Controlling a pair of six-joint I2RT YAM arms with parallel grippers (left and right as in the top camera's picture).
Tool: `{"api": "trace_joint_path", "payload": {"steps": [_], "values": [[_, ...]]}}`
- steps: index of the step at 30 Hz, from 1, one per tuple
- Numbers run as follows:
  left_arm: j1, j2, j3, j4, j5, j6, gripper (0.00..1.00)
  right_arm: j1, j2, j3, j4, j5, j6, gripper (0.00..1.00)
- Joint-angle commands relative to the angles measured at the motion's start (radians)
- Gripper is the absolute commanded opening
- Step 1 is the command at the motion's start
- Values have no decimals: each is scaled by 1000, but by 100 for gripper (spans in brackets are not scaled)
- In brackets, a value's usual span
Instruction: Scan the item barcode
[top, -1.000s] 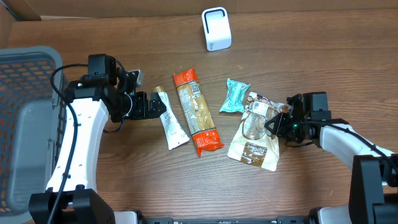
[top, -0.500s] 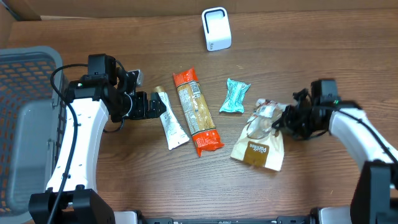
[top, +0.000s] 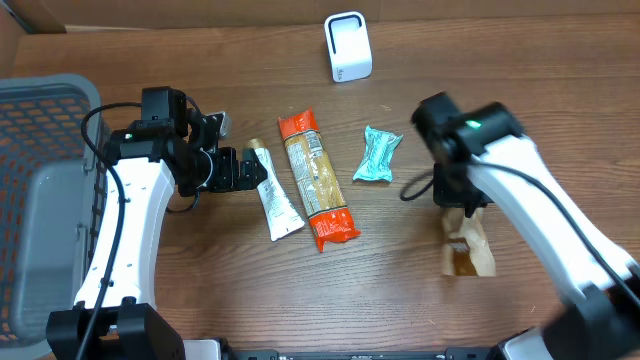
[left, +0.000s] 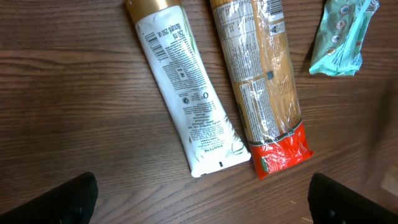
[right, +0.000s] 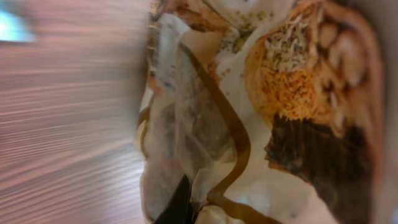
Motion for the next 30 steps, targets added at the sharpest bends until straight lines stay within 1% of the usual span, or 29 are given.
{"api": "trace_joint_path", "payload": {"steps": [1, 5, 9, 11, 13, 17, 18, 20, 22, 28, 30], "values": [[-3, 5, -1, 1, -4, 19, 100, -4, 189, 9, -35, 253, 108, 4], [-3, 5, -1, 1, -8, 19, 100, 3, 299, 10, -34, 240, 108, 4], [-3, 5, -1, 1, -7, 19, 100, 27, 317, 10, -13, 232, 108, 4], [-3, 5, -1, 1, -8, 19, 100, 50, 317, 18, 5, 194, 107, 11], [-3, 5, -1, 1, -7, 19, 100, 72, 317, 24, 41, 141, 103, 20], [-3, 5, -1, 1, -8, 19, 99, 107, 315, 35, 134, 3, 43, 55], [-3, 5, -1, 1, -8, 19, 100, 111, 315, 42, 148, -24, 39, 61], [-3, 5, -1, 1, -8, 19, 100, 113, 315, 61, 163, -53, 39, 68], [-3, 5, -1, 1, -8, 19, 99, 113, 315, 97, 157, -55, 40, 72], [-3, 5, -1, 1, -7, 19, 100, 69, 294, 200, 141, -85, 55, 74], [-3, 5, -1, 1, -8, 19, 100, 26, 266, 218, 154, -143, 53, 79]]}}
